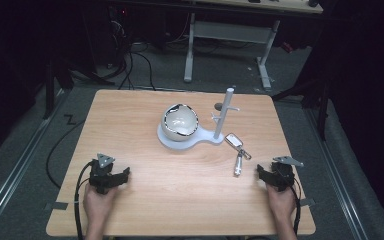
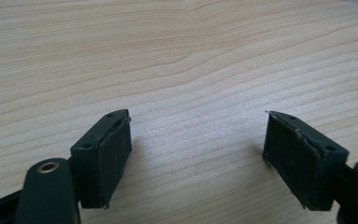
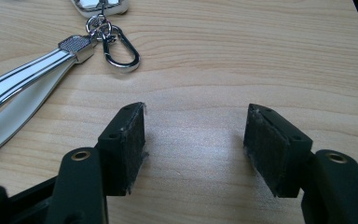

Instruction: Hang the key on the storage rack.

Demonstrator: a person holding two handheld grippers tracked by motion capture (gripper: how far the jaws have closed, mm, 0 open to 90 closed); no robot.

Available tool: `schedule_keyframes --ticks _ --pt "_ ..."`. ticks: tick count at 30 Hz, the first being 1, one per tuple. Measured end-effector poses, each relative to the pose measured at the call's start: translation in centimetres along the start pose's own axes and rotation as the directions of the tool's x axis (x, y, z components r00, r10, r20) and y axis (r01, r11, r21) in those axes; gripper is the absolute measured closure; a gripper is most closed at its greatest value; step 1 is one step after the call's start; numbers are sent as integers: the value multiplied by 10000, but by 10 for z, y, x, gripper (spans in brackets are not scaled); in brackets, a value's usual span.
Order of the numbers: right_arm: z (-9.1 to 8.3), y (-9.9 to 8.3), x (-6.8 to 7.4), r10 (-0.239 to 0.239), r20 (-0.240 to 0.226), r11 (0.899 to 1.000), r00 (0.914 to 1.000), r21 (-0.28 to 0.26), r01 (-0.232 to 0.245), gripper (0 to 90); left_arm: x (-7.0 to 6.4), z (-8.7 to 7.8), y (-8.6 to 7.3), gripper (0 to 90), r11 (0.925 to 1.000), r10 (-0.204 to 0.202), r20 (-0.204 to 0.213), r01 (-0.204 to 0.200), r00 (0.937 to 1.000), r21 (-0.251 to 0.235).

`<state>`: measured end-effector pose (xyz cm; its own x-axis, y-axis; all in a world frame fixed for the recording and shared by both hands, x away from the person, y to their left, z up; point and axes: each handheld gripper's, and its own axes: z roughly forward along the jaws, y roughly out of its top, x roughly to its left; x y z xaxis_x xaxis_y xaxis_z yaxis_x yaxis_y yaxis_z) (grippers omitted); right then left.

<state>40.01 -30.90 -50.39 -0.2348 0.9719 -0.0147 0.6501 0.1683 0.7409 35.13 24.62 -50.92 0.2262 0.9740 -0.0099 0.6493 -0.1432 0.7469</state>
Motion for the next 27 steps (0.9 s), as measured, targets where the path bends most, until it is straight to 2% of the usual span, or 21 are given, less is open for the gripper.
schedule_keyframes --ticks 19,24,26,27 --pt "0 0 -1 -75 -85 10000 9999 -3 75 375 0 0 0 235 10000 -3 25 3 10000 6" --pt "0 0 -1 10 -46 10000 10000 2 -10 396 1 0 0 235 10000 -23 47 23 10000 1" --pt "0 0 1 219 216 9998 9995 -45 -218 447 1 0 0 235 10000 -22 45 22 10000 1" --pt "-1 0 1 178 272 9998 9995 -77 -176 461 1 0 0 235 10000 -23 47 23 10000 1"
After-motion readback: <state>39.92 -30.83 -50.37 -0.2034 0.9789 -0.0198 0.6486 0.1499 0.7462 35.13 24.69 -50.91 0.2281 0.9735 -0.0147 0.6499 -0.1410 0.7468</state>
